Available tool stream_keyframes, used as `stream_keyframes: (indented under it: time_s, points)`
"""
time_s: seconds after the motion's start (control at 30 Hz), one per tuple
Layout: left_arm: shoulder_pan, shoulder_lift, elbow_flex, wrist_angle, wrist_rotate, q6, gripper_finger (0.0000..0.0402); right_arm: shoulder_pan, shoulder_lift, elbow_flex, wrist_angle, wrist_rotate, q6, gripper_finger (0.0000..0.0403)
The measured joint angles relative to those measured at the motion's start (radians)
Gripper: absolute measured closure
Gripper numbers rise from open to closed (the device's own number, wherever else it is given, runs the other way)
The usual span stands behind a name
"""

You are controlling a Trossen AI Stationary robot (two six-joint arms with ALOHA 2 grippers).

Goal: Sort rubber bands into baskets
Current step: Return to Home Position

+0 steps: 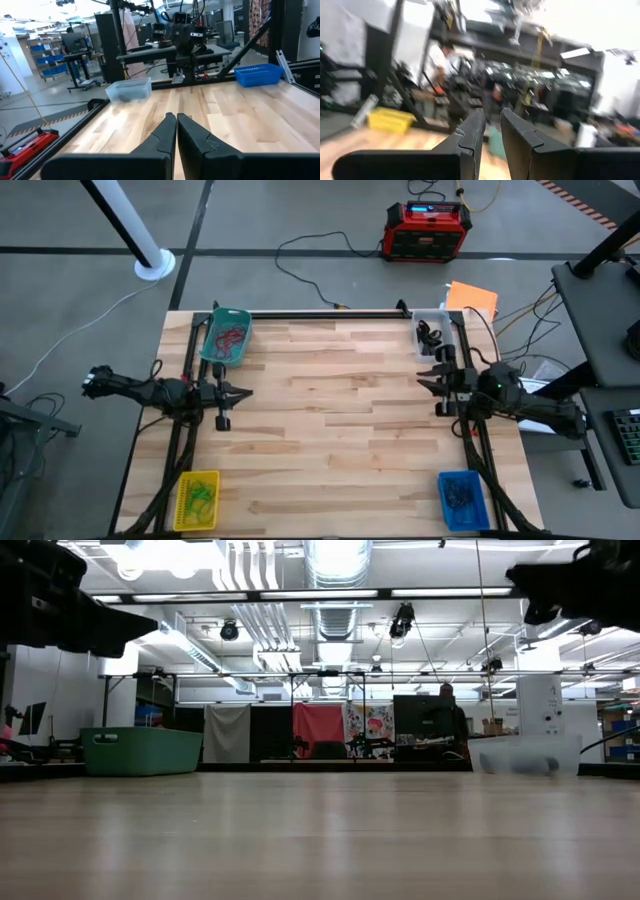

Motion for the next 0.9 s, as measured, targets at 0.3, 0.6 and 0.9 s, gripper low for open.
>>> stream_keyframes:
  time_s: [0.3, 0.6, 0.9]
  points:
    - [0.000, 0.027, -0.001, 0.008, -0.001, -0.003, 0.0402, 0.000, 0.004, 0.000, -0.079, 0.119, -0.022, 0.0344]
    - [0.002, 0.041, 0.013, 0.292, -0.420, -0.784, 0.0402, 0.000, 0.013, 0.000, -0.136, 0.126, -0.178, 0.0344]
    - [0.002, 0.039, 0.055, 0.301, -0.556, -0.957, 0.0402, 0.000, 0.024, 0.000, -0.153, 0.125, -0.200, 0.0344]
